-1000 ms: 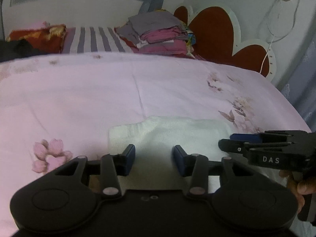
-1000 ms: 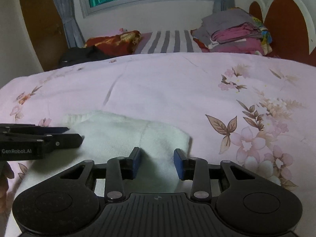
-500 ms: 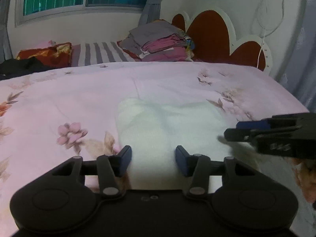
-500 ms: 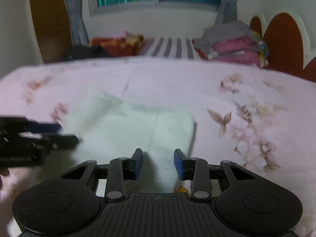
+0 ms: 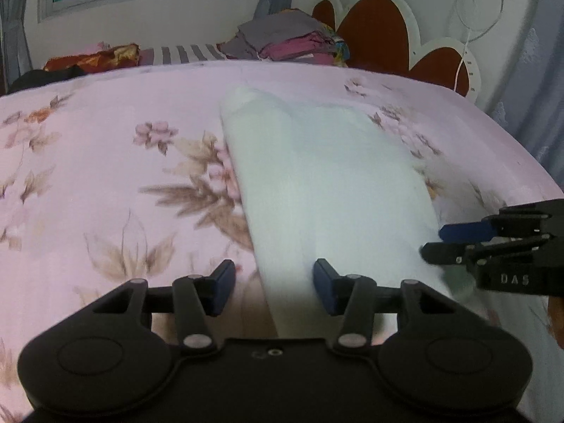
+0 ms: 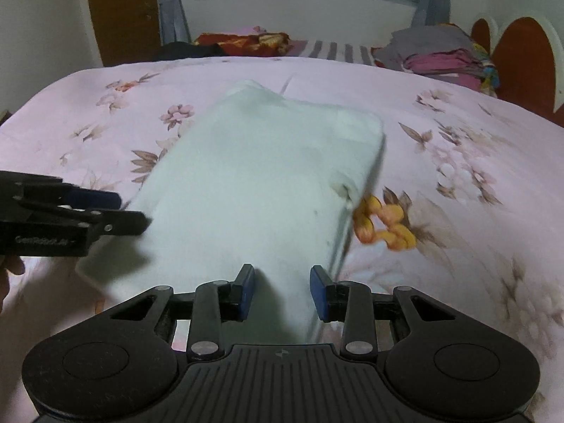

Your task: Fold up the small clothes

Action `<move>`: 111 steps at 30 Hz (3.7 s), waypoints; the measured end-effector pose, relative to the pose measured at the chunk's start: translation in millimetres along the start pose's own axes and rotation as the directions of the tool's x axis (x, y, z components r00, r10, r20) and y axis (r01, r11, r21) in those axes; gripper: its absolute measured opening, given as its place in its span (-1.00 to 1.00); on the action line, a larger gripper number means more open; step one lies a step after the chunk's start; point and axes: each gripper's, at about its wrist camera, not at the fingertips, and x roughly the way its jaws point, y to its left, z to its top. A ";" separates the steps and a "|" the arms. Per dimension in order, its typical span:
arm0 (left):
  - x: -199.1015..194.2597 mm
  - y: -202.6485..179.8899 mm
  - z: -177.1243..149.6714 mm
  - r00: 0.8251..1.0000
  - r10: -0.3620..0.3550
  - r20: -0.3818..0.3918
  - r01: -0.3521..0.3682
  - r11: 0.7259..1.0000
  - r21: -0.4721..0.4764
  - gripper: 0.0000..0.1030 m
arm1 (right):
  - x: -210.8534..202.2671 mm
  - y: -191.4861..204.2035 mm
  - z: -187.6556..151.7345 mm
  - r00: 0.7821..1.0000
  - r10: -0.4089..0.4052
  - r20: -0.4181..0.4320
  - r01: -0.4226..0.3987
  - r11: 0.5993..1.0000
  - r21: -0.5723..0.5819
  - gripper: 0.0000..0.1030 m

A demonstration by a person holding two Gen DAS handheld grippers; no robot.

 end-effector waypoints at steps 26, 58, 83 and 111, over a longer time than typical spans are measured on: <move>-7.8 8.8 -12.0 0.998 -0.005 -0.058 0.001 0.998 -0.059 0.65 | -42.8 -0.6 -27.3 0.996 -0.084 -0.013 0.084 0.955 0.283 -0.08; 51.6 40.5 63.1 0.995 -0.096 -0.038 0.079 0.942 -0.327 0.57 | 25.3 -134.6 28.5 0.939 0.308 0.154 -0.341 0.775 0.531 0.25; 64.6 27.1 82.7 0.991 -0.136 -0.012 0.128 0.954 -0.270 -0.26 | 46.9 -89.0 60.2 0.955 0.281 0.090 -0.294 0.878 0.379 -0.38; -85.8 301.9 0.9 0.988 -0.146 0.051 0.154 0.925 -0.348 -0.26 | 75.4 236.3 110.8 0.936 0.328 0.127 -0.351 0.894 0.278 -0.40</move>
